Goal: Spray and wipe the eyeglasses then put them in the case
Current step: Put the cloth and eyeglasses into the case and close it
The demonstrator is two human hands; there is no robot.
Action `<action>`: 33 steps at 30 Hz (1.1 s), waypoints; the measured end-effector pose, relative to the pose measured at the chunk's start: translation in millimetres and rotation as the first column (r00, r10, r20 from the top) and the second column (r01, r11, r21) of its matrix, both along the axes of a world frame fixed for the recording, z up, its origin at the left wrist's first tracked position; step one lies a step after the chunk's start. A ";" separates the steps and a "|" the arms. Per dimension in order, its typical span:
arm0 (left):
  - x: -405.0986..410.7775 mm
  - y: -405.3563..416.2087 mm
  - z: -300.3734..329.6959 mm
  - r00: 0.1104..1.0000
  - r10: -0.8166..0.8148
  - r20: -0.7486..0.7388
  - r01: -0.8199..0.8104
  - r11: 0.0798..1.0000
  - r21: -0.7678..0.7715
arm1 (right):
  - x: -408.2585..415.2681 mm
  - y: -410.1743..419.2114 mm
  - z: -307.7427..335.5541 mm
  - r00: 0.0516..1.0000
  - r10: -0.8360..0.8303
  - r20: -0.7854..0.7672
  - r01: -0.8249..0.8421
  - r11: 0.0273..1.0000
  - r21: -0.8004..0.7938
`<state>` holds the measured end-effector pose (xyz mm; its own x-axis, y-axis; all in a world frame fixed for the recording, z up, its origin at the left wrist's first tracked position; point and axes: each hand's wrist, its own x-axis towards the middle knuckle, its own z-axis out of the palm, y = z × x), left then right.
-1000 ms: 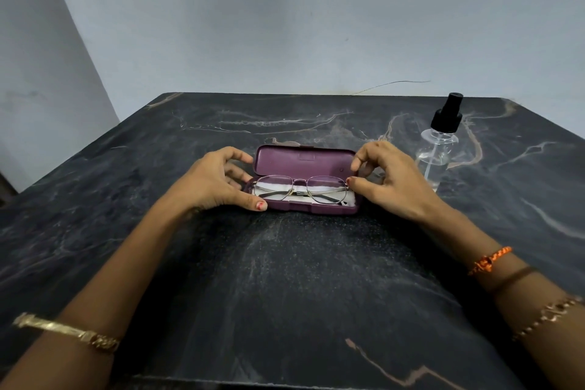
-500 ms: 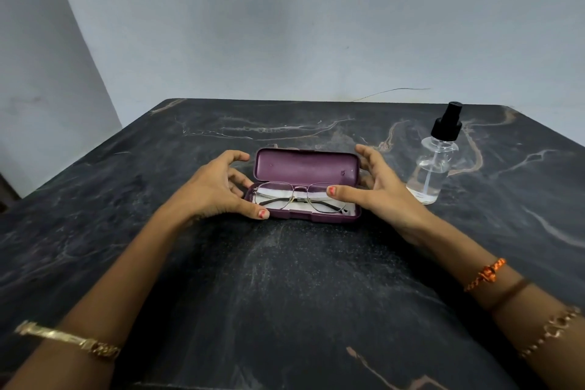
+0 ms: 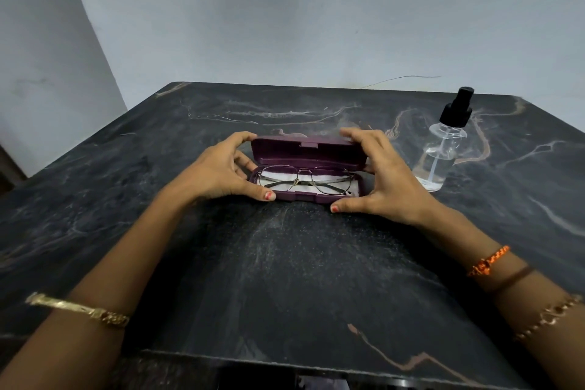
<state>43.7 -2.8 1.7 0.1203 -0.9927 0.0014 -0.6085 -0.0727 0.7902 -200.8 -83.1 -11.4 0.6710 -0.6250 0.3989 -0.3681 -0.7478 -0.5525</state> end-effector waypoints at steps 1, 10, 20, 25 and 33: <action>-0.1 0.1 0.2 1.000 -0.005 0.017 0.005 1.000 -0.004 | 0.1 0.2 0.9 1.000 0.007 -0.013 -0.007 0.999 -0.031; 2.7 -3.2 -4.0 0.987 -0.037 0.158 0.050 0.995 -0.082 | -1.3 1.3 1.1 0.992 0.051 -0.116 -0.067 0.987 -0.146; -19.6 -0.2 -3.4 0.942 -0.140 0.304 0.243 0.910 -0.337 | -1.9 0.5 1.8 0.992 0.054 -0.114 -0.075 0.977 -0.197; -24.7 -0.4 -3.2 0.922 -0.117 0.370 0.278 0.865 -0.419 | -2.6 1.4 1.8 0.994 0.058 -0.095 -0.079 0.968 -0.237; -24.8 -3.8 -6.4 0.881 -0.118 0.457 0.349 0.815 -0.462 | -3.6 2.2 1.6 0.987 0.049 -0.154 -0.104 0.922 -0.373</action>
